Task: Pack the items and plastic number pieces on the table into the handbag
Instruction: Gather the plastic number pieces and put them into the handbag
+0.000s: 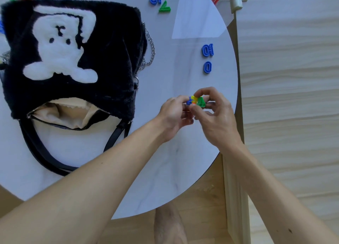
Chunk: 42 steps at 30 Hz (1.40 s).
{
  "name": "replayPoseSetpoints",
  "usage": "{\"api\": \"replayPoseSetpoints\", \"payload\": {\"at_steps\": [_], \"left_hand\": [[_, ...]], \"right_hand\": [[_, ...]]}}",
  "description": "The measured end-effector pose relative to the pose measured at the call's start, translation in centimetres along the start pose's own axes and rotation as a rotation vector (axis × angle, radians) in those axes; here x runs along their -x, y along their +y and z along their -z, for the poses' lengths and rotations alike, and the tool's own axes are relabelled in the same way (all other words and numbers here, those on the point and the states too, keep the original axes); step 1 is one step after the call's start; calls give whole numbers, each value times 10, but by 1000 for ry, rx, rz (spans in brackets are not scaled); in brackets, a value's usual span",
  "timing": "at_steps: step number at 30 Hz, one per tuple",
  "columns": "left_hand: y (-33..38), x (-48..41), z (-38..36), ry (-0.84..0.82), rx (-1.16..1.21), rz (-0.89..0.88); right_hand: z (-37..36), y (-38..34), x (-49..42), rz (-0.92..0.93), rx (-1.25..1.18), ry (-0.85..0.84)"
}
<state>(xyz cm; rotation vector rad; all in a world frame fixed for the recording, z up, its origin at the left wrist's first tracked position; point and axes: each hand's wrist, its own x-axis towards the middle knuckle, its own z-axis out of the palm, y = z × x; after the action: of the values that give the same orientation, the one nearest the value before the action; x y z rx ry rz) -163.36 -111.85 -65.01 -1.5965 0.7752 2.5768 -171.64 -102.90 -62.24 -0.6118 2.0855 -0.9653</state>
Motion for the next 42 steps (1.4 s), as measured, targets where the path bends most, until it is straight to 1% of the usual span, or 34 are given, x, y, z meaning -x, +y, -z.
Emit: {"api": "replayPoseSetpoints", "payload": {"at_steps": [1, 3, 4, 6, 9, 11, 14, 16, 18, 19, 20, 21, 23, 25, 27, 31, 33, 35, 37, 38, 40, 42], "left_hand": [[2, 4, -3, -60, 87, 54], [2, 9, -7, -170, 192, 94], [2, 8, -8, -198, 239, 104], [6, 8, -9, -230, 339, 119], [16, 4, -8, -239, 472, 137], [22, 0, -6, -226, 507, 137], [32, -5, -2, -179, 508, 108], [36, -8, 1, -142, 462, 82], [40, -12, 4, -107, 423, 49], [42, -13, 7, -96, 408, 44], [43, -14, 9, -92, 397, 42], [45, -15, 11, -93, 381, 38], [46, -18, 15, -79, 328, 27], [45, -21, 18, -51, 281, 32], [43, -24, 20, -20, 269, 44], [42, -25, 19, 51, 278, 68], [43, -24, 15, 82, 294, 81], [44, -25, 12, 114, 305, 94], [47, -24, 9, 136, 316, 100], [49, -23, 8, 128, 331, 102], [57, -20, 5, 68, 377, 110], [68, -16, 3, -22, 387, 102]], "right_hand": [[0, -9, 1, 70, 56, -17], [-2, -24, 2, 194, 251, -60], [-3, -29, 2, 237, 355, -77], [-6, -34, -2, 303, 522, -89], [-6, -37, -9, 415, 720, -57], [-5, -37, -12, 487, 777, -25], [-1, -36, -15, 549, 720, -24], [3, -37, -17, 573, 621, -7], [9, -36, -32, 524, 462, 85], [14, -34, -47, 463, 405, 131], [18, -29, -65, 379, 407, 151], [21, -24, -85, 284, 480, 142], [24, -14, -123, 121, 721, 30], [24, -7, -147, 70, 868, -87], [24, -6, -160, 91, 889, -126], [24, -7, -166, 166, 853, -98], [23, -5, -164, 167, 841, -115], [20, -5, -159, 129, 762, -127], [16, -16, -150, 113, 594, -122], [14, -27, -142, 126, 495, -134], [8, -54, -121, 219, 364, -208], [1, -78, -98, 313, 390, -301]]}}
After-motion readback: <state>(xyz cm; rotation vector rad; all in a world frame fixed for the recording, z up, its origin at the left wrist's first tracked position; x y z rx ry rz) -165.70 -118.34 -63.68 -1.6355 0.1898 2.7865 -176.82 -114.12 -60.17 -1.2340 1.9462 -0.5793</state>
